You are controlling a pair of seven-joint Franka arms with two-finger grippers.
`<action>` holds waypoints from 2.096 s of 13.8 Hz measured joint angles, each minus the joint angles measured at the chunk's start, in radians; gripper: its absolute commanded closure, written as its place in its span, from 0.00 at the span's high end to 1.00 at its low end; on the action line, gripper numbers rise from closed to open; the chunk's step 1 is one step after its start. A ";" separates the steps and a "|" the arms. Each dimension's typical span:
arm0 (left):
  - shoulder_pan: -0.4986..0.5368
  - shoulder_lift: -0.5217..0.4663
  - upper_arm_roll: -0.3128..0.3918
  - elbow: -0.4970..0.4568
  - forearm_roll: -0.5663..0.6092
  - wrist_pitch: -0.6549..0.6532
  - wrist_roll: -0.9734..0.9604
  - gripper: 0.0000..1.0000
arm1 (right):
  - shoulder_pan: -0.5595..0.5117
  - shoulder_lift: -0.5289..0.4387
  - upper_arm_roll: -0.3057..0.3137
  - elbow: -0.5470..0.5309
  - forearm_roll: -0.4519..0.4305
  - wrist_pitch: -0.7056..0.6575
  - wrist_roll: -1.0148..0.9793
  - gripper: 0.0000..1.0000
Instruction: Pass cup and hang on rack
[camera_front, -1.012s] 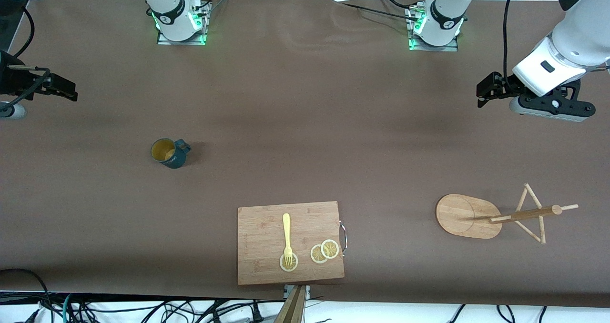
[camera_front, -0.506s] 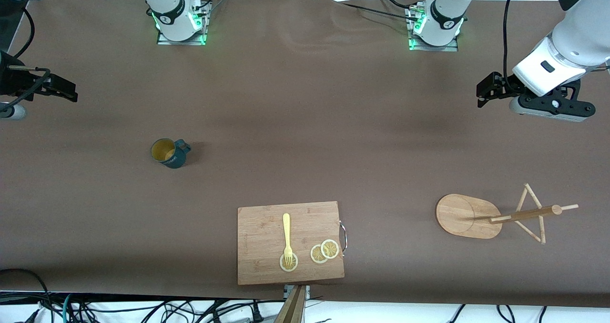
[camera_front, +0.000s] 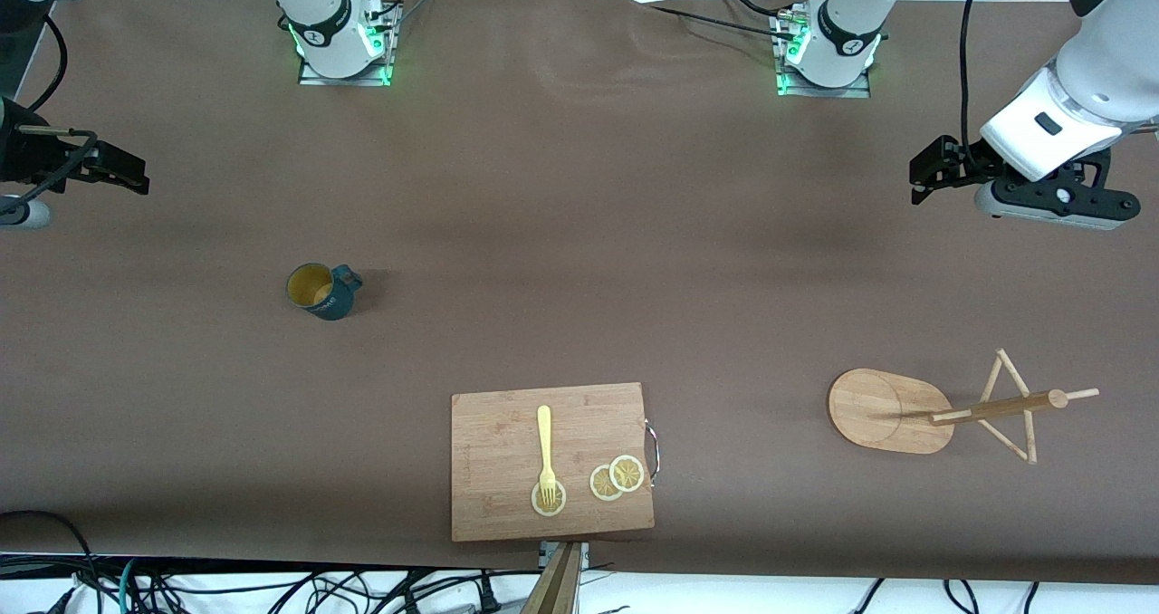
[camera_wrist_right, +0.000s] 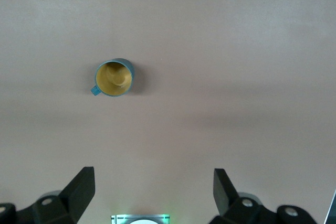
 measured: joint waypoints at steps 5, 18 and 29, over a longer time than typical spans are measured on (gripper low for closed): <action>0.000 0.001 -0.004 0.003 -0.018 0.025 -0.071 1.00 | 0.000 0.049 0.001 -0.001 0.000 0.009 0.000 1.00; -0.003 0.003 -0.013 0.004 -0.018 0.025 -0.087 1.00 | 0.026 0.346 0.022 -0.087 0.031 0.304 0.000 1.00; -0.005 0.003 -0.017 0.004 -0.018 0.025 -0.087 1.00 | 0.029 0.350 0.022 -0.362 0.031 0.654 -0.253 1.00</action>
